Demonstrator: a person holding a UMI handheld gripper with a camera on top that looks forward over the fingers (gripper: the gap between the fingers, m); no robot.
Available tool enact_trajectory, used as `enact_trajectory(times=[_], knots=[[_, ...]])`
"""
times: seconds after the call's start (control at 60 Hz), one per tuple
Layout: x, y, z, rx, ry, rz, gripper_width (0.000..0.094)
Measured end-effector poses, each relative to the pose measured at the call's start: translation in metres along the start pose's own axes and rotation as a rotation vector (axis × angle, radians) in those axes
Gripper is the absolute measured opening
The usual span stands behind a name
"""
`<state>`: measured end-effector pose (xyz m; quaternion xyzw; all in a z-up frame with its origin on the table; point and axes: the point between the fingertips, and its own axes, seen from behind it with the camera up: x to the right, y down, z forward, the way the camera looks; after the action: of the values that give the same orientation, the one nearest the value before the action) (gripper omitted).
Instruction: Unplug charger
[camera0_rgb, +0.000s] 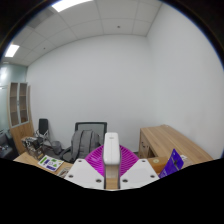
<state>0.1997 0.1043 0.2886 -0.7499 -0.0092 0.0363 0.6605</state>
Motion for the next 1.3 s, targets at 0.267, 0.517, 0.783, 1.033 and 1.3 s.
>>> enact_trajectory(times=[0.267, 0.517, 0.783, 1.033, 1.3], knots=[[0.041, 0.15, -0.05, -0.265, 0.039, 0.113, 0.0155], [0.053, 0.25, -0.086, -0.426, 0.052, 0.33, 0.0208], [0.098, 0.28, -0.12, -0.542, 0.173, 0.229, 0.055], [0.105, 0.238, -0.167, -0.552, 0.222, 0.053, 0.0856], [0.047, 0.157, -0.252, -0.546, 0.246, -0.087, 0.0858]])
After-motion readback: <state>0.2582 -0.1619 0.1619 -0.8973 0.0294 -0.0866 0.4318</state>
